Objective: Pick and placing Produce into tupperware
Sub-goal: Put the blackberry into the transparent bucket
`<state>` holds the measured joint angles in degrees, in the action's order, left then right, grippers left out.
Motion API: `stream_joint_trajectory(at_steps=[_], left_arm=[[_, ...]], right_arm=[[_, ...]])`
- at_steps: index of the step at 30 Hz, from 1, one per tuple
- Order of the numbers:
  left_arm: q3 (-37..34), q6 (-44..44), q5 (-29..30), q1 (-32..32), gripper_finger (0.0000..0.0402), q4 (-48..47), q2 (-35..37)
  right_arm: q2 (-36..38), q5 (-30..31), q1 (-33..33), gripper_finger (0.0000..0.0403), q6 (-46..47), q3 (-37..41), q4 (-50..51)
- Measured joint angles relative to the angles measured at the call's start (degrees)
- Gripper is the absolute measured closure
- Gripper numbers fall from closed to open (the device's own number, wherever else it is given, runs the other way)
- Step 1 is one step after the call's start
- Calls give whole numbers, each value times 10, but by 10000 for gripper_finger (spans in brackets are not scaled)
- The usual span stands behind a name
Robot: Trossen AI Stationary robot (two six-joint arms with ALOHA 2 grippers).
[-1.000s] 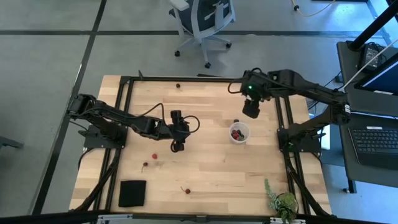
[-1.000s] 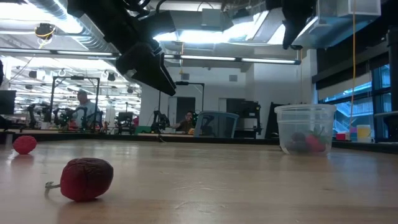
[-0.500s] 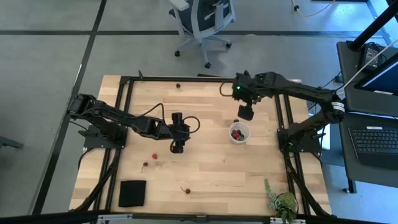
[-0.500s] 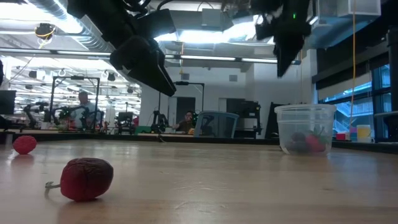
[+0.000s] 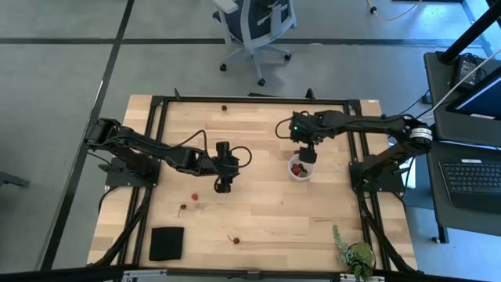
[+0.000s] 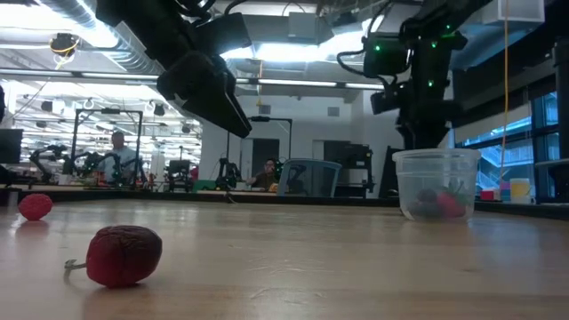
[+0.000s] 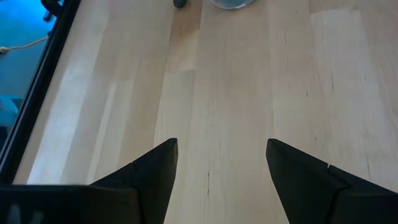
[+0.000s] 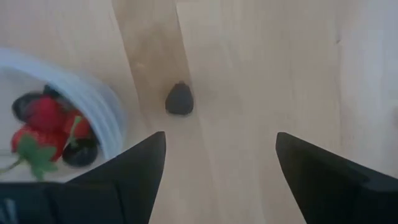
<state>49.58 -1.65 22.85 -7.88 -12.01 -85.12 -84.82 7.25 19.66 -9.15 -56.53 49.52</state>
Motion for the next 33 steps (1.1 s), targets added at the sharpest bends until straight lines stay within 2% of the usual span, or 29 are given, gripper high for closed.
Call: stream_joint_trajectory(at_steps=[3, 11, 25, 30, 33], left_arm=[[0, 0, 0, 0, 163, 0, 0], [0, 0, 0, 0, 163, 0, 0], [0, 0, 1, 0, 163, 0, 0], [0, 0, 1, 0, 163, 0, 0], [0, 0, 1, 0, 163, 0, 0]], right_arm=[[0, -4, -1, 98, 0, 9, -11], [0, -69, -6, 98, 12, 9, -18], [0, -94, -80, 98, 38, 9, -17], [0, -94, -79, 98, 50, 9, -17], [0, -87, -70, 98, 25, -7, 2]])
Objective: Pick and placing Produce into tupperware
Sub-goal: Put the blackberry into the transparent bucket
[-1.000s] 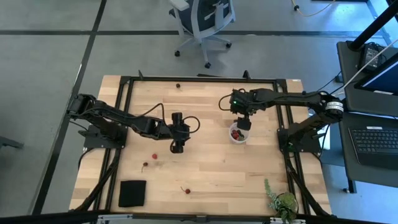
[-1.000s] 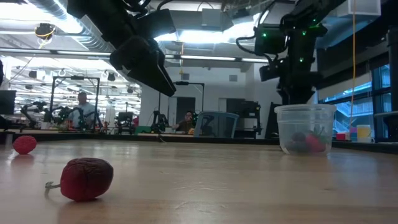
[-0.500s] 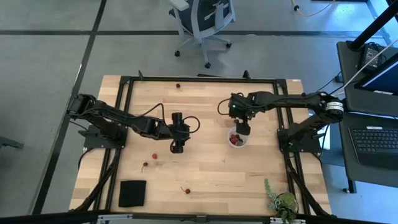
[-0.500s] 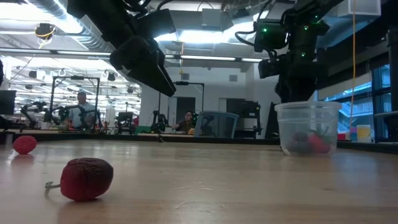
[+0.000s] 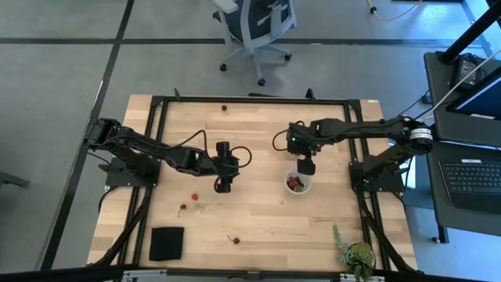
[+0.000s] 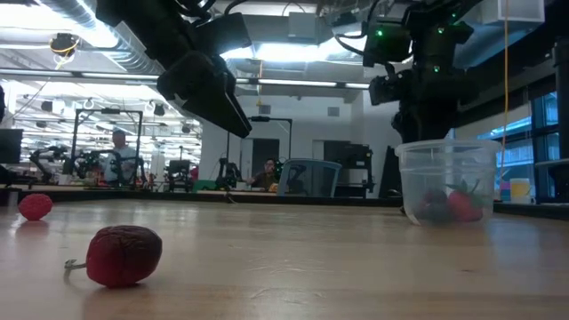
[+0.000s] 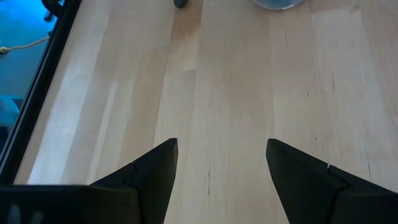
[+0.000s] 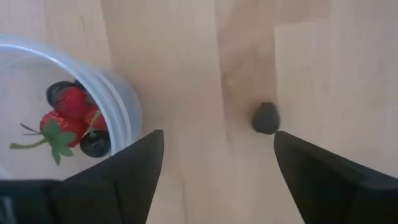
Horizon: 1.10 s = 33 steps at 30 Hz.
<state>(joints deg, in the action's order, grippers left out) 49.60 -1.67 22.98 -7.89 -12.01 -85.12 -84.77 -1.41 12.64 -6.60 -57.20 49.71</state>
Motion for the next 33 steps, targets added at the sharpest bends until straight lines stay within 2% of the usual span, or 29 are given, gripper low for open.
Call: stream_joint_trajectory(at_steps=[4, 11, 17, 33], left_arm=[[0, 0, 0, 0, 163, 0, 0], [0, 0, 0, 0, 163, 0, 0], [0, 0, 0, 0, 163, 0, 0], [0, 0, 1, 0, 163, 0, 0]], right_arm=[[0, 45, 10, 98, -27, -38, 36], [1, 48, 53, 98, -67, -66, 38], [1, 35, 79, 98, -85, -30, 17], [1, 26, 80, 98, -92, 60, -98]])
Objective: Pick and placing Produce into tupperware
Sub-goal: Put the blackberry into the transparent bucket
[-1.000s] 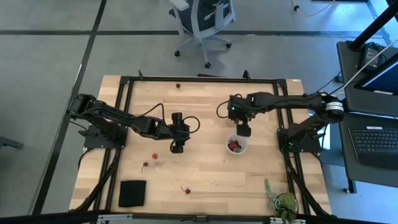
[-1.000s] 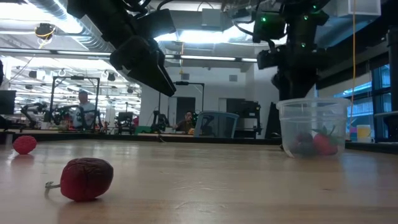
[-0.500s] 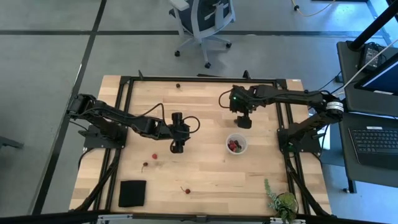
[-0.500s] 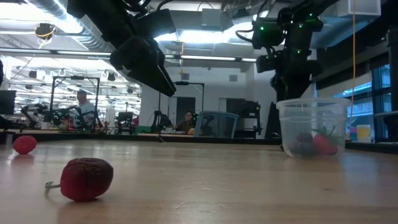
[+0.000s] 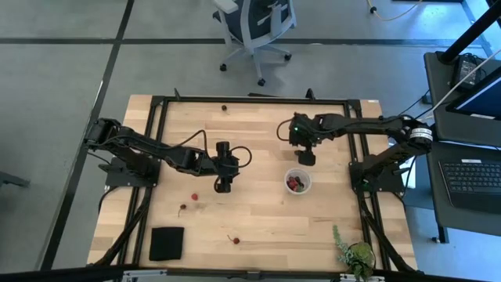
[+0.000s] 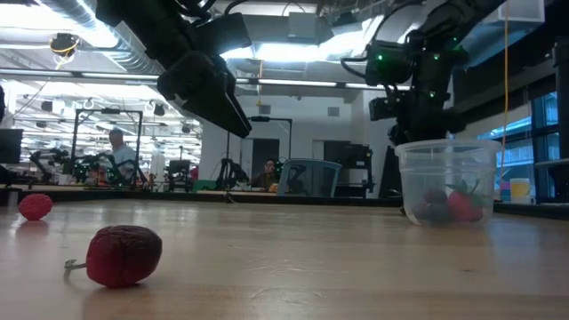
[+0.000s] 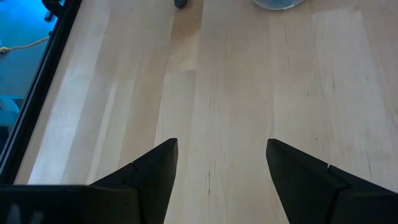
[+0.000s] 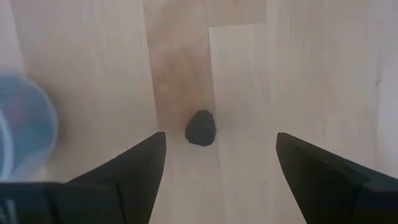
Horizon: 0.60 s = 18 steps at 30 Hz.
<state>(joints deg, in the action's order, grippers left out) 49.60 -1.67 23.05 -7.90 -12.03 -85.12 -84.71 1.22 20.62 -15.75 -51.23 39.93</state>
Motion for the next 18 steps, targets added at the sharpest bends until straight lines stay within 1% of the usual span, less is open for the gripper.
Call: stream_joint_trajectory(at_steps=[7, 9, 18], left_arm=[[0, 0, 0, 0, 163, 0, 0], [0, 0, 0, 0, 163, 0, 0], [0, 0, 0, 0, 163, 0, 0]], right_arm=[[0, -2, 0, 98, 0, 36, -43], [0, -13, 0, 98, 0, 45, -59], [0, -15, 0, 98, 0, 67, -110]])
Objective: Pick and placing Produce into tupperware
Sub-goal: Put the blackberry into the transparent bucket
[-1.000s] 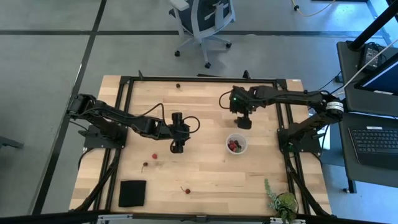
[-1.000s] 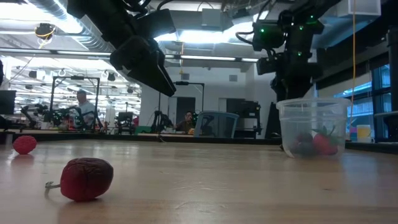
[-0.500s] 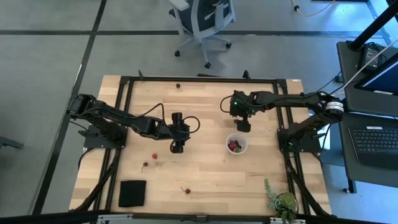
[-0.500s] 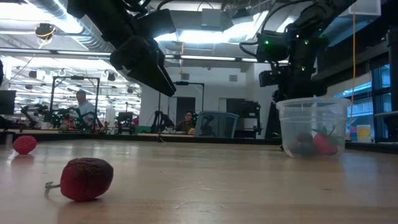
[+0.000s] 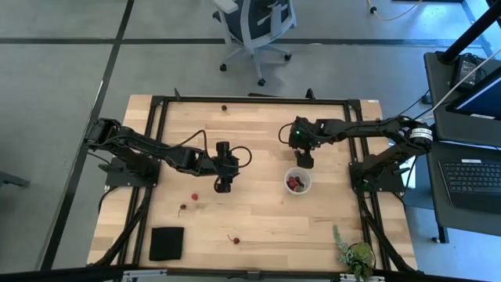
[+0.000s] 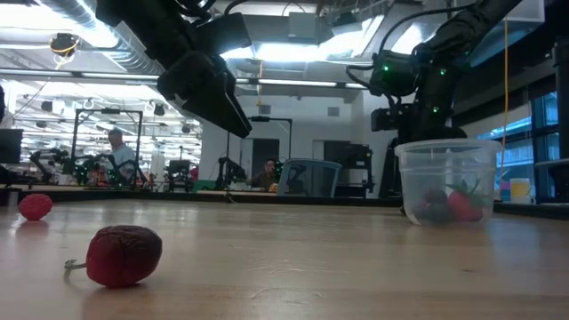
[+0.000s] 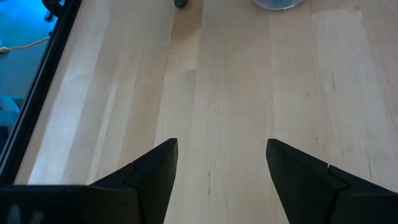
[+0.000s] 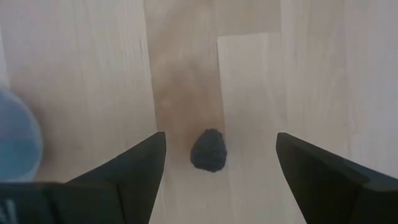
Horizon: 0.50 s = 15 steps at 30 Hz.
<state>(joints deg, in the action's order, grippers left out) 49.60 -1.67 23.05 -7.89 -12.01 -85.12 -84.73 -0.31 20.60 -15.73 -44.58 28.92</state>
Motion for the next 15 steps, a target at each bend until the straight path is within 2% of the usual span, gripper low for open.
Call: stream_joint_trajectory(at_steps=[15], left_arm=[[0, 0, 0, 0, 163, 0, 0]], right_arm=[[-34, -1, 3, 98, 1, 0, -1]])
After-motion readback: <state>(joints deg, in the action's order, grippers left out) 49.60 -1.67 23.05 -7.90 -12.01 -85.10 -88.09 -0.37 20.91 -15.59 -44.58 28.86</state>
